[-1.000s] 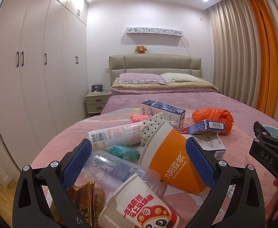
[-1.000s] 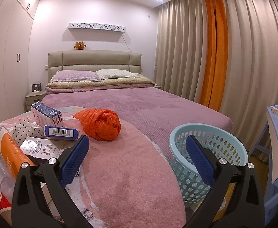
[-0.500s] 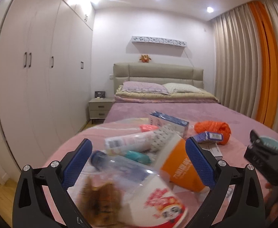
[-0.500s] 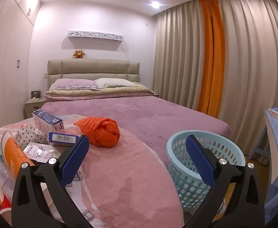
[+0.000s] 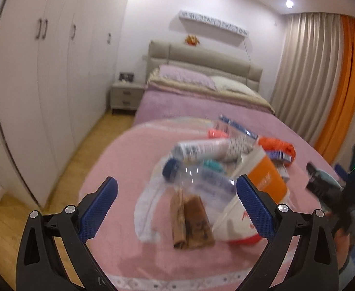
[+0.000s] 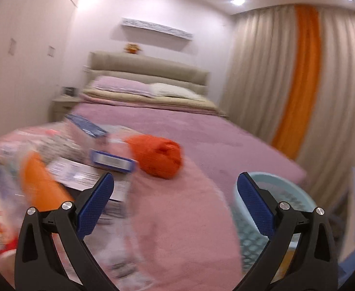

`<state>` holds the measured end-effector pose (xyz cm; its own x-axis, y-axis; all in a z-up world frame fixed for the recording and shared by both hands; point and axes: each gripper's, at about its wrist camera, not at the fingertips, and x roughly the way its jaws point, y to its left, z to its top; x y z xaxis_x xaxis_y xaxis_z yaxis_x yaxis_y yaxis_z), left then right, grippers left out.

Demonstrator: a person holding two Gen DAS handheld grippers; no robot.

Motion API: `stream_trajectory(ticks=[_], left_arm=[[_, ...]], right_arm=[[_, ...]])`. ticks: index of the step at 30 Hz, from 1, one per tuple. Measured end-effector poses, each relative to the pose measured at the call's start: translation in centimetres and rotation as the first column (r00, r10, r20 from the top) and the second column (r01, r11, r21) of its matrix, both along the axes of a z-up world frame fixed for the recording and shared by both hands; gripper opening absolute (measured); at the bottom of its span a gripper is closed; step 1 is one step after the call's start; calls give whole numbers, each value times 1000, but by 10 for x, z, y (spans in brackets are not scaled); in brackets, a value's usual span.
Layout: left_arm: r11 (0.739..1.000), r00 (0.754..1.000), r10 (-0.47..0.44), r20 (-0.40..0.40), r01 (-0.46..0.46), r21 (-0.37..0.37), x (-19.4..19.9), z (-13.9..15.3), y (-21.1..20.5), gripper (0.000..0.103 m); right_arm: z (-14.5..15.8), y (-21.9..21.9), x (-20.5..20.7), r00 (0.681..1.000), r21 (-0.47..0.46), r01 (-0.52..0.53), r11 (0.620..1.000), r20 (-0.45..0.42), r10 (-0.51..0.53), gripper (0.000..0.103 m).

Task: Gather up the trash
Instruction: 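Grasp the brown paper bag with the left tool while the right tool grasps the orange soymilk cup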

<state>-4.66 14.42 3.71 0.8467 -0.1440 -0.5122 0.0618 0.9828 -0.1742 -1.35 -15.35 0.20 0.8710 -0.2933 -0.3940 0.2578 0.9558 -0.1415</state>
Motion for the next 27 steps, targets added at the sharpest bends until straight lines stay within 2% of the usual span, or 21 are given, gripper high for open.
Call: stream_trajectory(ticks=[2,5,9,12,14,16,20,24,27], left_arm=[[1000,998,-8,-60,6,-29,5,-8,7,92],[996,990,-37,-139,25,-87,11,-18,10,88],[995,974,-53,-218,34,-90,21,-35,-1,78],[996,958,-48,-283,26,-82,29,-51,-6,65],[997,951,-46,-307,25,-73,35,-60,-10,61],[998,945,-31,-326,14,-54,41,-67,-13,48],[999,936,-29,-352,13,-48,47,-73,-13,31],[1000,938,-5,-347,3,-4,47,-73,-13,13],[1000,941,-8,-339,3,-17,47,-73,-11,10]], right_arm=[[14,2,-4,995,38,-101,994,-5,101,96],[24,13,0,967,52,-246,968,-60,249,87],[19,26,12,899,132,-397,908,-145,414,74],[12,33,19,868,200,-433,879,-172,466,66],[5,35,26,850,233,-450,862,-185,493,66],[-2,39,33,825,259,-470,844,-212,524,66],[-12,39,46,785,321,-489,811,-243,570,66],[-18,48,53,759,315,-510,800,-273,591,66],[-22,52,57,745,313,-521,794,-289,602,63]])
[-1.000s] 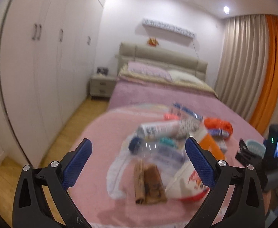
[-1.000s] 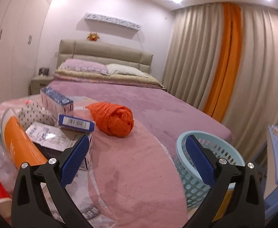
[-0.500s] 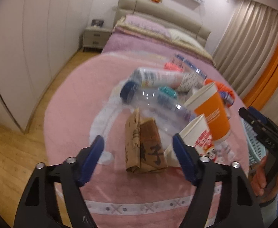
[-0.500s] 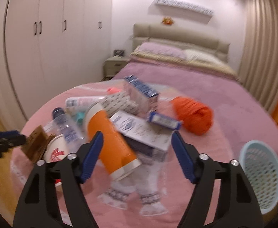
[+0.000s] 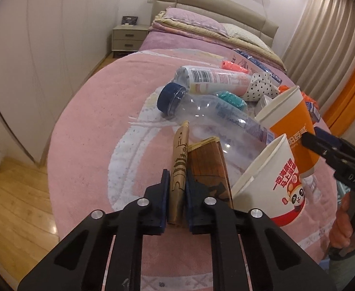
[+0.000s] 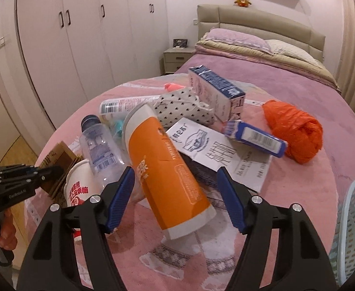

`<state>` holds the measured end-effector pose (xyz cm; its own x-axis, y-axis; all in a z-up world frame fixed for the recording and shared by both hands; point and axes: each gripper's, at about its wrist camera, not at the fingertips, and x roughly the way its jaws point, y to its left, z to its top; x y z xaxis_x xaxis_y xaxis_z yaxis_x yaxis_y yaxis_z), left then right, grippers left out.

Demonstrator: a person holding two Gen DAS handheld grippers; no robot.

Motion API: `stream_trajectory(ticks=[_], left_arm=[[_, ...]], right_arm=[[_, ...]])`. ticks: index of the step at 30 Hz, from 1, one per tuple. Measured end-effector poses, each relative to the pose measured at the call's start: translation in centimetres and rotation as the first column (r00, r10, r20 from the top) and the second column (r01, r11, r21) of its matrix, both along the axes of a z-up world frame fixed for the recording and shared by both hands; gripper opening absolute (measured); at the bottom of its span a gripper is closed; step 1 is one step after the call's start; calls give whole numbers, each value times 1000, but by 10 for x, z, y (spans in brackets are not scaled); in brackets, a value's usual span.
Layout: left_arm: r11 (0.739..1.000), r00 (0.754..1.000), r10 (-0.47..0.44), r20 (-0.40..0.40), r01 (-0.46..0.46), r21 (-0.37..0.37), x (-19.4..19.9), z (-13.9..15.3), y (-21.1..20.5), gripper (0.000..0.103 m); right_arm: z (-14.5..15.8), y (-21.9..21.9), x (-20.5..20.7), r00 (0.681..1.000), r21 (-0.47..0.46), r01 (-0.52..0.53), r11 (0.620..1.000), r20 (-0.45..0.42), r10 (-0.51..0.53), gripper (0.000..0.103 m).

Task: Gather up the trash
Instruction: 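Grasp the brown paper bag with the left tool while the right tool grasps the orange soymilk cup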

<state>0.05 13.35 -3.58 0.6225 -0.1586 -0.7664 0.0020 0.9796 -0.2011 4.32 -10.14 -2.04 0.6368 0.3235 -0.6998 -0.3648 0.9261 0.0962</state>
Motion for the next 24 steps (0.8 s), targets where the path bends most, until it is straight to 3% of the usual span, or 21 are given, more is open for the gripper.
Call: stream_trajectory(ticks=[3,11,18,24], left_arm=[[1000,1000,-1,18,1,-4,0,3,-1,7],[1000,993,-2,121,-1,21,-15,32,-5,6],[1000,977,-17,215,16,3,-25,60,-15,5],[995,947,-90,309,101,-19,-38,87,-44,5]], right_arm=[[-5,5,6,999,-14,-12,1000,-35,12,53],[-3,2,-5,999,9,-25,1000,-40,25,44],[17,-25,-43,999,31,46,998,23,-47,44],[34,-59,-73,990,49,116,992,70,-119,38]])
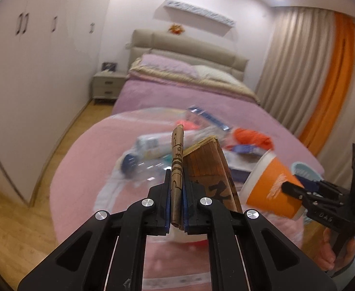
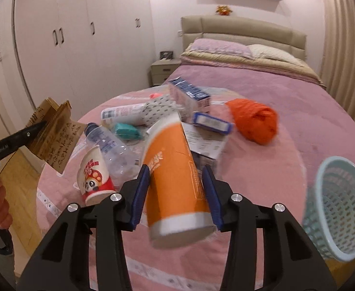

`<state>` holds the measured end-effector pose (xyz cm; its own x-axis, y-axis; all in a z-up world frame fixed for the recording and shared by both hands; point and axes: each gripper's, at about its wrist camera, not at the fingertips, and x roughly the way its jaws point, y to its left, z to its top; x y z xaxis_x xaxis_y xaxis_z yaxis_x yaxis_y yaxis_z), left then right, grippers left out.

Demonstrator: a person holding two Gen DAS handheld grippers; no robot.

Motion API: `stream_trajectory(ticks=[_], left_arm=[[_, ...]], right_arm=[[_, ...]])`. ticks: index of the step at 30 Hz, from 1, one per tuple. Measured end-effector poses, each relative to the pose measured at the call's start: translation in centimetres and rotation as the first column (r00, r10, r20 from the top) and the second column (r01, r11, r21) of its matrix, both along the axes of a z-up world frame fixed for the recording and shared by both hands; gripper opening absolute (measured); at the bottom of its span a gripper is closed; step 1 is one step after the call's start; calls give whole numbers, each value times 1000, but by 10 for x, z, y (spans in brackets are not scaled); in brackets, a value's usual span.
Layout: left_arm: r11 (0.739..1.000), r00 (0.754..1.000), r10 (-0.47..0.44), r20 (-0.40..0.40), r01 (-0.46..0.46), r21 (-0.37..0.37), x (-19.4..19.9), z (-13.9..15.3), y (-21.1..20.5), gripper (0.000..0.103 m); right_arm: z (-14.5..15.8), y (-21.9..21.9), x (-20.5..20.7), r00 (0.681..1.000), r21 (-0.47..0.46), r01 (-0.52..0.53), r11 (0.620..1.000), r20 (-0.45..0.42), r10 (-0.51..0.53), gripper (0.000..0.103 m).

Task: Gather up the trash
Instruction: 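Grasp the brown paper bag with the left tool while the right tool grasps the orange soymilk cup, then lift the orange cup and paper bag and carry both toward the blue basket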

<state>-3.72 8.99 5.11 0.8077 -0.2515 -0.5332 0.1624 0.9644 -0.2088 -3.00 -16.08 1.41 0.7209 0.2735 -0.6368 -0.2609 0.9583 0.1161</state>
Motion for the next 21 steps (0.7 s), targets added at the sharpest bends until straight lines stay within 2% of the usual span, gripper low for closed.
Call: stream_trajectory(ticks=[2,3,6,9,12,14,16,18,21], left_arm=[[999,999,-43,19,43,0,0,7,-17,5],[998,998,-59,25,59,8,0,8,-25,5],[994,994,-105,33,103,35,4,8,-50,5],[991,992,-127,13,126,36,9,0,-66,5],[991,992,-127,-6,127,36,12,-6,-69,5],[991,992,-127,-6,127,38,10,-8,-68,5],[992,992,-125,0,125,36,9,-6,-67,6],[992,992,-122,5,122,31,8,-7,-65,6],[992,992,-123,-1,123,19,7,-9,-62,6]], right_arm=[[4,-12,-5,999,6,31,1000,10,-31,29],[5,-17,-6,999,9,37,999,7,-37,10],[-5,-27,-1,998,-2,27,1000,-55,-27,10],[-34,-29,4,988,20,-9,1000,-153,12,11],[-45,-34,-5,991,90,-24,996,-132,36,11],[-39,-36,-10,992,105,-25,994,-117,37,27],[-30,-43,-17,997,91,10,996,-76,-3,72],[-25,-50,-21,998,82,35,996,-56,-31,74],[-30,-67,-18,994,115,59,992,-97,-48,74]])
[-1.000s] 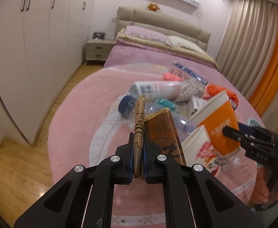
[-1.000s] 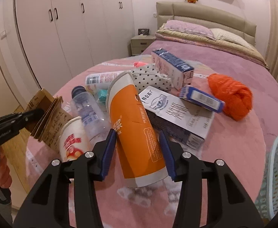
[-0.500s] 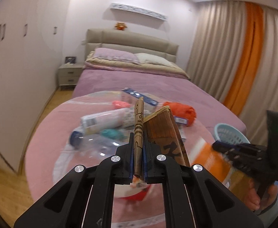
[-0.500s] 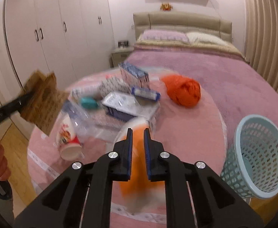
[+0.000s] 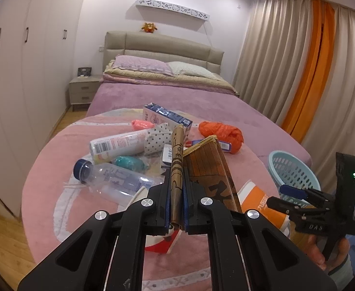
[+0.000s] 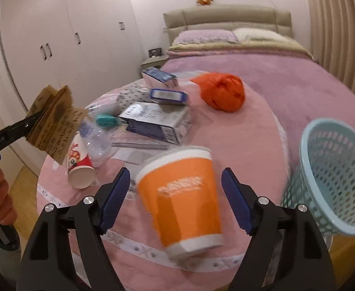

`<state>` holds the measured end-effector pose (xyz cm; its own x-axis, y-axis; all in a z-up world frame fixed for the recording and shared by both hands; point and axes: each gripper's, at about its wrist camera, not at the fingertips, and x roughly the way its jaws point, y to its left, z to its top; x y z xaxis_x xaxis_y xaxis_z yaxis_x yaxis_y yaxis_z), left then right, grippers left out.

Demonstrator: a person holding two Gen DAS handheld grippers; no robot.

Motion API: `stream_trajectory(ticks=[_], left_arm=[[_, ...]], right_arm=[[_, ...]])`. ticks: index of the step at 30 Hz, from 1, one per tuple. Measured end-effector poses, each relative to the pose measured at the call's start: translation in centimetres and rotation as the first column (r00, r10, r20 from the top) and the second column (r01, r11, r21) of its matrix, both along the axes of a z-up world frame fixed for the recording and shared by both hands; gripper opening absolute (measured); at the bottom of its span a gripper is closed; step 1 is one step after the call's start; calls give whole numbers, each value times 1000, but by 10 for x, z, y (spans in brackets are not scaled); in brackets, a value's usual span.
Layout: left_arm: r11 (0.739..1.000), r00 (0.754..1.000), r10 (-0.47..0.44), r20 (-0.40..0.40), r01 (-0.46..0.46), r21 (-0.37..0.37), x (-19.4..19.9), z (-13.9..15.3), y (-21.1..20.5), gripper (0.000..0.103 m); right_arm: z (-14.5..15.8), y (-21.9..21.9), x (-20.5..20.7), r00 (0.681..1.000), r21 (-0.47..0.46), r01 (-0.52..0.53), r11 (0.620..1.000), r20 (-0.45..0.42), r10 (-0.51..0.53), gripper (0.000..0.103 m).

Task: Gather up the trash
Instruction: 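Lift the orange cup and paper bag and carry both toward the blue basket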

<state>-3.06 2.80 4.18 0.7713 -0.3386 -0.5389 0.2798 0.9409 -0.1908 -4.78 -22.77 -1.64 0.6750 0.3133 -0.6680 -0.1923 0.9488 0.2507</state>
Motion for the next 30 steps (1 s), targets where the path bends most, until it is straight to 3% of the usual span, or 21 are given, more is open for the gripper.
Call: stream_trajectory(ticks=[8,12,13,16,23,27,30], left_arm=[[1000,1000,-11,-22,11,0,3,-7,-2,6],[1000,999,-24,-22,24,3,4,-8,-7,6],[1000,999,-31,-22,31,4,5,-8,-10,6],[998,998,-57,-23,58,13,6,-8,-22,6],[991,992,-129,-18,129,27,16,-3,-64,6],[983,983,-183,-18,184,20,27,6,-100,6],[968,968,-249,-12,249,6,40,17,-142,6]], right_arm=[[-47,-10,24,979,145,-51,988,-190,78,74],[-47,1,23,979,148,-63,987,-181,89,69],[-45,6,20,981,138,-66,988,-173,89,61],[-36,17,13,989,43,-52,998,-133,57,60],[3,-3,-4,998,-45,58,997,10,-58,59],[25,-37,-10,981,-92,180,979,85,-172,59],[42,-82,-12,947,-94,308,947,125,-296,59]])
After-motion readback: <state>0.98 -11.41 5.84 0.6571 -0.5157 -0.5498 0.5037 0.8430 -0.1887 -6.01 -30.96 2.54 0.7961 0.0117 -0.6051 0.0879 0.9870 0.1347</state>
